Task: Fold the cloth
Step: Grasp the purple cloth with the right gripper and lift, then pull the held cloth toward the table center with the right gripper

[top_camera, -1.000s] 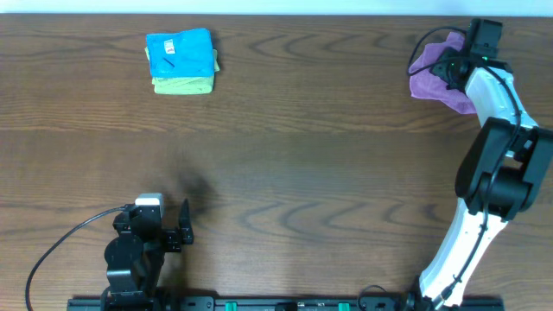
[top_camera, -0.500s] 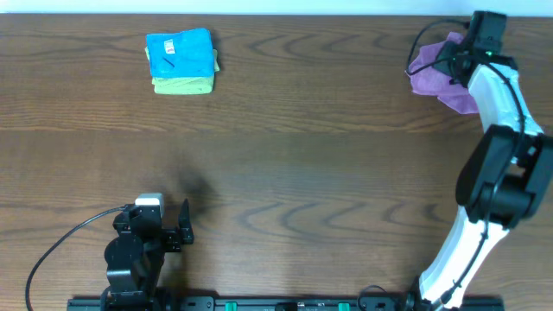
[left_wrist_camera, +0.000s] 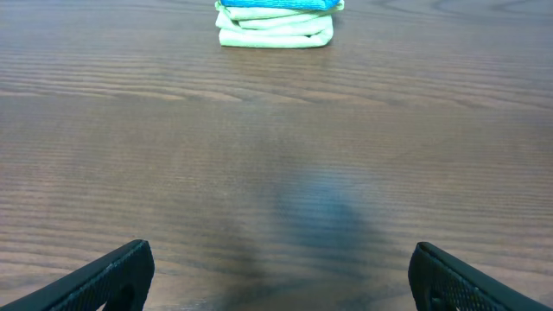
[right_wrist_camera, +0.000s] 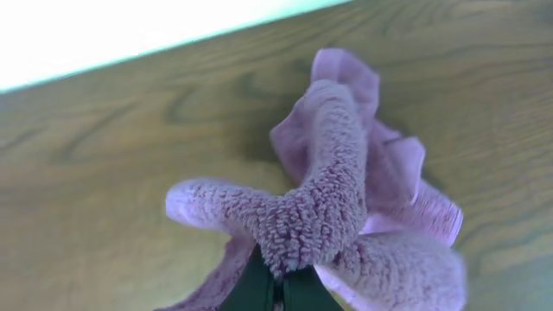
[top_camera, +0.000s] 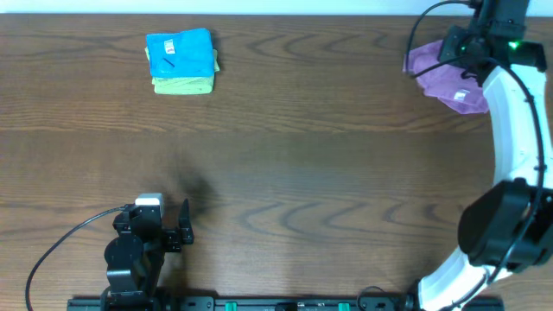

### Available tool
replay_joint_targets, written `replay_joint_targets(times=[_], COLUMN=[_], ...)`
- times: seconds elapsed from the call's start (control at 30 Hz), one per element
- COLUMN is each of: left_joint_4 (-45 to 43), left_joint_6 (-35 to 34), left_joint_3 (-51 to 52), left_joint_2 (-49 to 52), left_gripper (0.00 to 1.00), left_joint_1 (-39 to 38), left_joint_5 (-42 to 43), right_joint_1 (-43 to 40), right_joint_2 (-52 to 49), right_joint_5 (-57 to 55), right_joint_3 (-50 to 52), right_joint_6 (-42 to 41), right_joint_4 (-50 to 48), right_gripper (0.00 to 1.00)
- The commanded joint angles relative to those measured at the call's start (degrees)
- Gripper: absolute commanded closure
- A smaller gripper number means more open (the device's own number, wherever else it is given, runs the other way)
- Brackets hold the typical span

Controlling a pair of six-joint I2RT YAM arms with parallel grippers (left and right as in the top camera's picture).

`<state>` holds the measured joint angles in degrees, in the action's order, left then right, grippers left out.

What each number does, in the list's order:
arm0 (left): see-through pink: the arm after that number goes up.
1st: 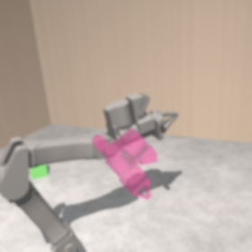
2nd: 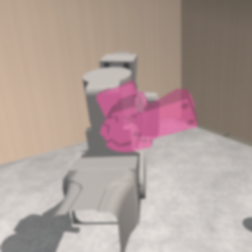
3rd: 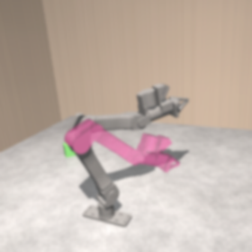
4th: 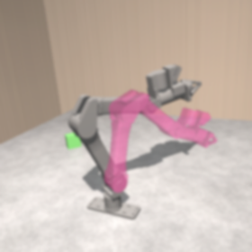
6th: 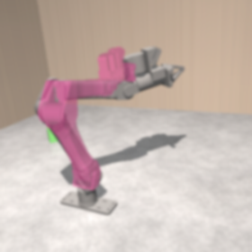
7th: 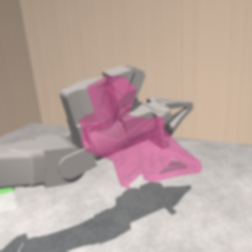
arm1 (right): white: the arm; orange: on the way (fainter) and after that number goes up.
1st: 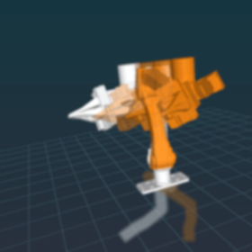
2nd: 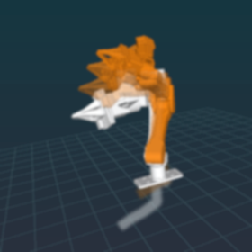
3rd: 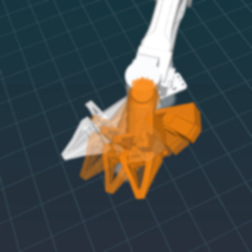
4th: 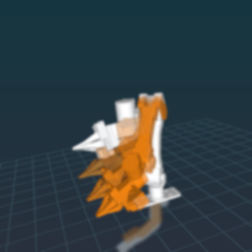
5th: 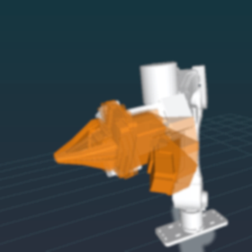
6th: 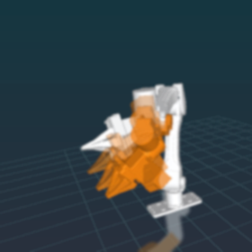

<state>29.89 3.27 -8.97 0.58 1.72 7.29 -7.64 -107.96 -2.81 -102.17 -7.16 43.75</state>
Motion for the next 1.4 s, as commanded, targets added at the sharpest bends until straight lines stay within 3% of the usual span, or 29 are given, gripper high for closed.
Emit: replay_joint_targets(times=[0.0, 0.23, 0.47, 0.63, 0.87, 1.07, 1.37], left_joint_4=[0.0, 0.0, 0.0, 0.0, 0.0, 0.0, 0.0], left_joint_6=[0.83, 0.83, 0.83, 0.83, 0.83, 0.83, 0.83], left_joint_3=[0.79, 0.79, 0.76, 0.79, 0.79, 0.76, 0.79], left_joint_2=[-0.37, -0.37, -0.37, -0.37, -0.37, -0.37, -0.37], left_gripper=[0.05, 0.05, 0.05, 0.05, 0.05, 0.05, 0.05], left_joint_1=[0.07, 0.09, 0.09, 0.09, 0.09, 0.09, 0.09], left_joint_5=[0.2, 0.2, 0.2, 0.2, 0.2, 0.2, 0.2], right_joint_1=[3.54, 10.93, 13.88, 14.84, 19.8, 28.74, 34.47], right_joint_2=[5.01, 9.42, 11.1, 17.49, 33.66, 47.25, 50.03], right_joint_5=[-0.15, 0.81, 10.36, 15.17, 19.5, 22.8, 22.8], right_joint_3=[-0.9, -0.9, 0.31, 6.88, 24.76, 35.12, 42.01], right_joint_6=[3.63, 6.01, 10.54, 13.29, 14.16, 7.72, 2.49], right_joint_4=[3.21, 17.16, 27.41, 27.19, 26.88, 28.41, 23.69], right_gripper=[0.99, 0.99, 0.99, 0.98, 0.98, 0.99, 0.99])
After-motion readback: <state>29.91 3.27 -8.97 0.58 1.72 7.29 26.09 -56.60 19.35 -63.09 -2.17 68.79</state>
